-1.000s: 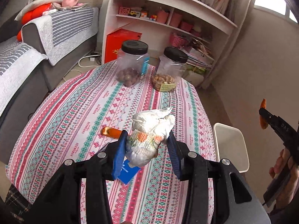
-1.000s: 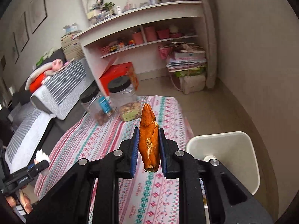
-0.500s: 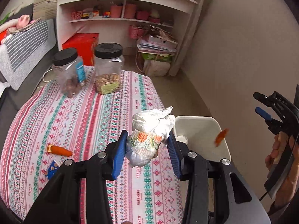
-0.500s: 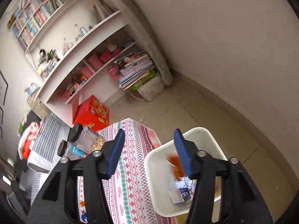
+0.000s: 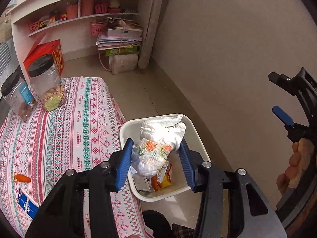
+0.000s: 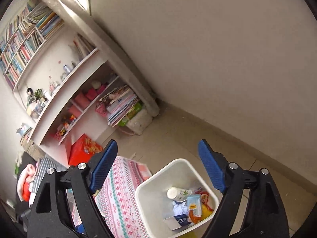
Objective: Collect trash
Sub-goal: 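Carry the white wipe over the bin and open the left gripper, then grasp the blue biscuit box with the left gripper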
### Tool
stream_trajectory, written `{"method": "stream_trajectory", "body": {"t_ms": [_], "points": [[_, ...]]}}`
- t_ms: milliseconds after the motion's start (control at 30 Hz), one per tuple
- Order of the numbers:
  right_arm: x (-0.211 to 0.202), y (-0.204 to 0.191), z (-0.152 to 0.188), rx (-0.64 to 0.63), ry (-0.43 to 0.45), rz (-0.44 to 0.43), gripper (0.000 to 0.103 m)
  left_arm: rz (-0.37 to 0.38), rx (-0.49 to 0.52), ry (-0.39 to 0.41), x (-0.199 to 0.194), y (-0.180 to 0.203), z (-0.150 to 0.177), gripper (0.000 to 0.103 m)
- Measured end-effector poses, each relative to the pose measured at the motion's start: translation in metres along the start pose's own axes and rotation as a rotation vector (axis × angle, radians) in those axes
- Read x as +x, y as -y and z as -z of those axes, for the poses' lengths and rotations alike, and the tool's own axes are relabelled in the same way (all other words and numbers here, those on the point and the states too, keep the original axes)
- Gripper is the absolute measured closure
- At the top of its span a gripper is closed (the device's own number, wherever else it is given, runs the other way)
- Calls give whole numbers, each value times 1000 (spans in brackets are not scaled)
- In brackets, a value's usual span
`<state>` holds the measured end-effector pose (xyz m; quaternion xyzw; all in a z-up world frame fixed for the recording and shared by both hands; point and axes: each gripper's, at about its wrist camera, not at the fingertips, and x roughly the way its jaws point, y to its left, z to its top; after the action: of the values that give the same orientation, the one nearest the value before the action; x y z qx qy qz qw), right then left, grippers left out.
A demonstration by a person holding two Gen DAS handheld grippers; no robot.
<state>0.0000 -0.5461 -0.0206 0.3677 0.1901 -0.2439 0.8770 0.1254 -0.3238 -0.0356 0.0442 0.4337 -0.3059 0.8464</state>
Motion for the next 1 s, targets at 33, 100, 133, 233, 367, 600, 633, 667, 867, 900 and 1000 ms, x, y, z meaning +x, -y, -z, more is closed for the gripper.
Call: {"method": "stream_trajectory", "body": {"t_ms": [33,100,133,233,367,600,633,667,867,900,1000], "points": [[0,2,-1,3,-2,1,20,5,-6,-6,4,3,0,51],[1,3,0,5,-11,-5,18,-1,-17,-11,5,4,5,43],[1,0,1,-4,-15,-9,17,-8,-21,-7,4,3,7,41],[5,-14,4,-59,-22,-4,14,-46,-25,0,-1,-7,15,35],[6,-40,16,-158,-54,-5,12,-141,-80,19,-13,-34,28,27],[20,-110,58,-414,-150,-1,8,-365,-232,-17,-21,-111,71,22],[22,-120,64,-438,-166,-10,7,-397,-266,-33,-21,-127,79,21],[25,-129,71,-462,-184,-22,7,-431,-304,-51,-21,-142,87,21],[34,-182,114,-625,-241,-60,7,-642,-566,-127,-27,-231,131,18],[34,-189,121,-654,-242,-61,7,-662,-603,-138,-28,-243,138,18],[35,-204,139,-712,-254,-68,7,-706,-719,-178,-24,-277,154,18]]}}
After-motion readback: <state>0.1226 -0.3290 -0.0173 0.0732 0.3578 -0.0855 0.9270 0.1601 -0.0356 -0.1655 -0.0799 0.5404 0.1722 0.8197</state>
